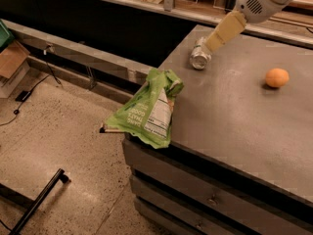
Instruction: Move 7up can near green rice chip bag
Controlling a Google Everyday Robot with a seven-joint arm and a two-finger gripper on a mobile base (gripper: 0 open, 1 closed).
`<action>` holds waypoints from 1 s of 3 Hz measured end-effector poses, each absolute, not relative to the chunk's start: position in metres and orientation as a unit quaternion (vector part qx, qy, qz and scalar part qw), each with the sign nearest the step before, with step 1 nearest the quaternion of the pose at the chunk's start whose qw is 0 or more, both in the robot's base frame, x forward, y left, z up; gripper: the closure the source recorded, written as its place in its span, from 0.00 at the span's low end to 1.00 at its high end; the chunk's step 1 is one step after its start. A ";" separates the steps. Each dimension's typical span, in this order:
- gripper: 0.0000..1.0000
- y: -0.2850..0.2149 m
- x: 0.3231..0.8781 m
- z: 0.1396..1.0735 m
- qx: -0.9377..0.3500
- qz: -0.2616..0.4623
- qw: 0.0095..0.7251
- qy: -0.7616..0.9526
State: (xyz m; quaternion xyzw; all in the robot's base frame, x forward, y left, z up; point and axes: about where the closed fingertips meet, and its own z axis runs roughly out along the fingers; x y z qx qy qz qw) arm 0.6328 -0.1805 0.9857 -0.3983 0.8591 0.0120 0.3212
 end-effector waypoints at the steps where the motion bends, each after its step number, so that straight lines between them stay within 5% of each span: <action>1: 0.00 -0.202 0.663 0.976 -0.316 -0.005 0.322 0.892; 3: 0.00 -0.188 0.717 0.938 -0.161 0.022 0.284 0.945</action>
Offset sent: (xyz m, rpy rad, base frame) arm 0.0971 -0.0248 -0.0256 0.1110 0.1022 -0.5502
